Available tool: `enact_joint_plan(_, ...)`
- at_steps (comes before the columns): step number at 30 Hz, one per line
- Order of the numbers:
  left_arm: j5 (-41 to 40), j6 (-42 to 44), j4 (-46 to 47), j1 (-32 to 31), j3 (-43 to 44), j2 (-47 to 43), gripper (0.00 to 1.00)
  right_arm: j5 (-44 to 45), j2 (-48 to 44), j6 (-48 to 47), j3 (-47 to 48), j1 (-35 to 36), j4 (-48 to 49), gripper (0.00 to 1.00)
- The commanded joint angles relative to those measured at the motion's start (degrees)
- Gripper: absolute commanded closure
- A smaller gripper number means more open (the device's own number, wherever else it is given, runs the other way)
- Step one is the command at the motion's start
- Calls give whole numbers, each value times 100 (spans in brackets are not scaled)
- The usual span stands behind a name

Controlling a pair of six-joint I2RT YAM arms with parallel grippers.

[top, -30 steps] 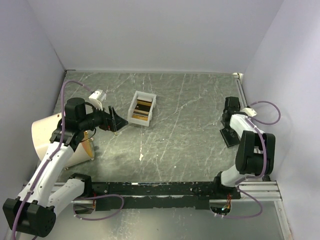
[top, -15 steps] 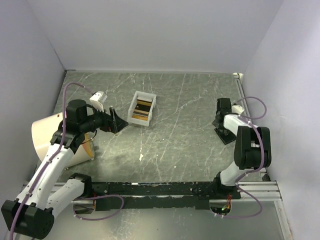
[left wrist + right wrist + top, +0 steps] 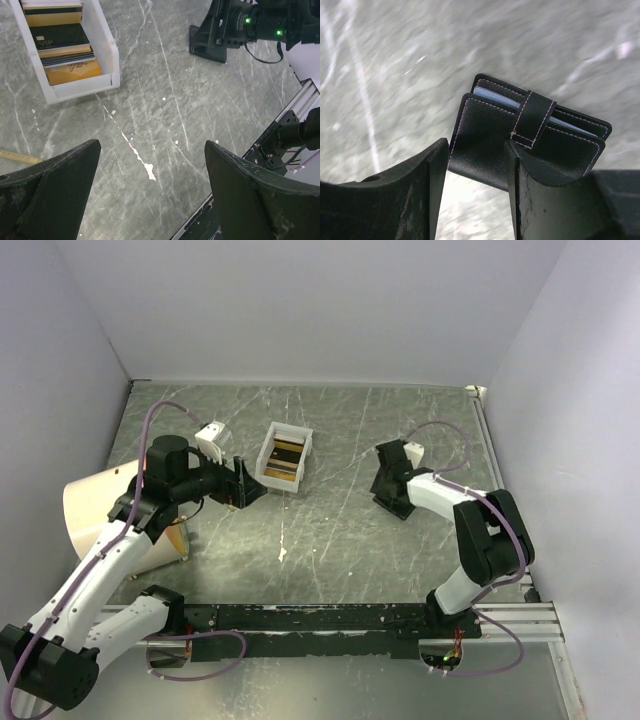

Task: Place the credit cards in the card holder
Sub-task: Move the card holder to the center of the board.

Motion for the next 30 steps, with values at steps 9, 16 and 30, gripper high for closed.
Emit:
enact_joint_plan(9, 52, -158, 355, -58, 124, 315, 3, -1385, -656, 42, -273, 1629, -627, 54)
enact_joint_plan(16, -80, -54, 243, -58, 103, 386, 3, -1073, -1287, -813, -29, 1693, -1052, 46)
enact_joint_plan(30, -41, 109, 167, -57, -24, 372, 3, -1062, -214, -1654, 345, 1422, -1035, 22)
